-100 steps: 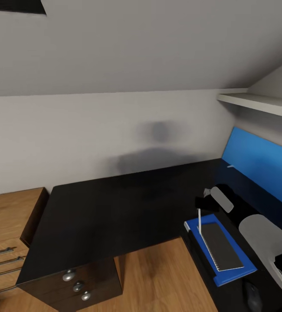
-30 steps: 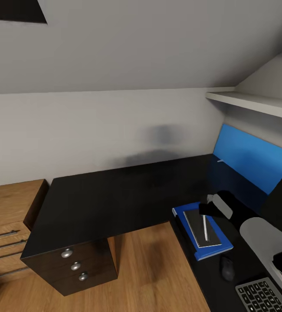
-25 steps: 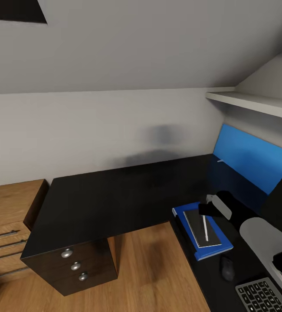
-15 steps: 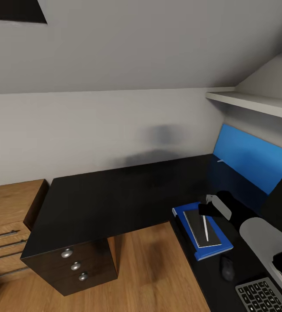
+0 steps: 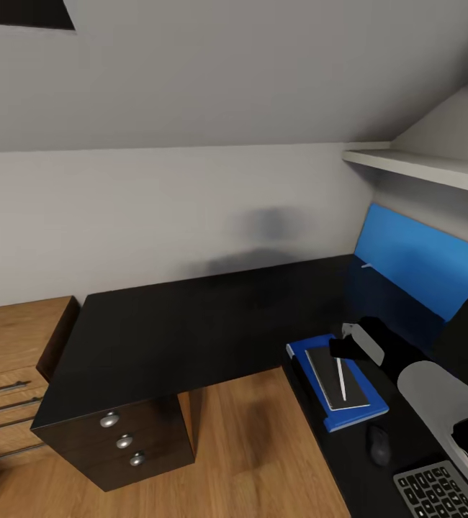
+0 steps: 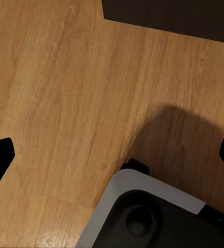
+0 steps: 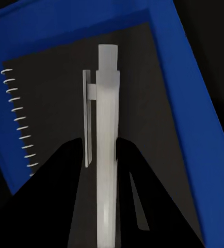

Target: In the bedroom, organize the workspace by keeping the computer under the desk, ensuring the monitor is on the desk, placing the keyboard on the desk next to the monitor, placing the mouse on the desk next to the keyboard, moving the folder from the swivel chair onto the desk next to the mouse, stacking the notebook on top of the folder with the pen on top of the notebook, and positioning the swivel chair next to the desk.

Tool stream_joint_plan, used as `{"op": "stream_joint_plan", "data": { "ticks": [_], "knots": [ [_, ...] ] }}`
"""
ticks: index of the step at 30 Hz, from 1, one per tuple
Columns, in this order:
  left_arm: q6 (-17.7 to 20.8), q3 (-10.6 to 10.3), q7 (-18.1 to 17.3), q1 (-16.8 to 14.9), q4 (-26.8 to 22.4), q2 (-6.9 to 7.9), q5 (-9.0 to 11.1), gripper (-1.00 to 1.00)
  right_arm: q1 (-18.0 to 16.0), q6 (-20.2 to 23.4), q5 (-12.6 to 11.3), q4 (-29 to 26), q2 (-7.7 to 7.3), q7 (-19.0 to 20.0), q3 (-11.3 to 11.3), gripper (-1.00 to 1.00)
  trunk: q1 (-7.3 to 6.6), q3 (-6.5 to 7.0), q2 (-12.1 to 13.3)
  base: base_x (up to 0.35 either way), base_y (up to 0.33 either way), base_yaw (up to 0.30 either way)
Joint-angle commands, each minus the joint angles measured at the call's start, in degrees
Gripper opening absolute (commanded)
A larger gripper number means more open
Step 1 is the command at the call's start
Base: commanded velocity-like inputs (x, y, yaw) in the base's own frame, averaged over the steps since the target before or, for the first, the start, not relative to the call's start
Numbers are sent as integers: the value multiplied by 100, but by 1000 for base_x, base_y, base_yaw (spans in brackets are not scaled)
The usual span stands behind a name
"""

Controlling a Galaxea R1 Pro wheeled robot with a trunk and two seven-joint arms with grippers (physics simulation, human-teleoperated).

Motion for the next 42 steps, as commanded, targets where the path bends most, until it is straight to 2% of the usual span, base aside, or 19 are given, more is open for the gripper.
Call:
{"op": "stream_joint_plan", "data": {
  "ticks": [1, 21, 35, 36, 42],
  "knots": [
    [-19, -41, -3, -4, 3, 1, 48, 100, -5, 13, -65, -10, -7, -42, 43, -100, 23, -25, -47, 0, 0, 0],
    [-19, -51, -3, -5, 3, -8, 48, 100, -5, 13, -65, -10, -7, -41, 43, -100, 463, -384, -849, 0, 0, 0],
    [-19, -41, -3, -3, 3, -2, 56, 100, -5, 11, -65, -2, -2, -40, 48, -100, 463, -384, -849, 0, 0, 0],
    [-19, -40, -3, -4, 3, -2, 56, 100, -5, 10, -65, -2, -1, -40, 49, 100, 463, -384, -849, 0, 0, 0],
    [-19, -36, -8, -5, 3, -2, 62, 100, -5, 11, -65, -2, 2, -39, 51, 100, 463, -384, -849, 0, 0, 0]
  ]
}}
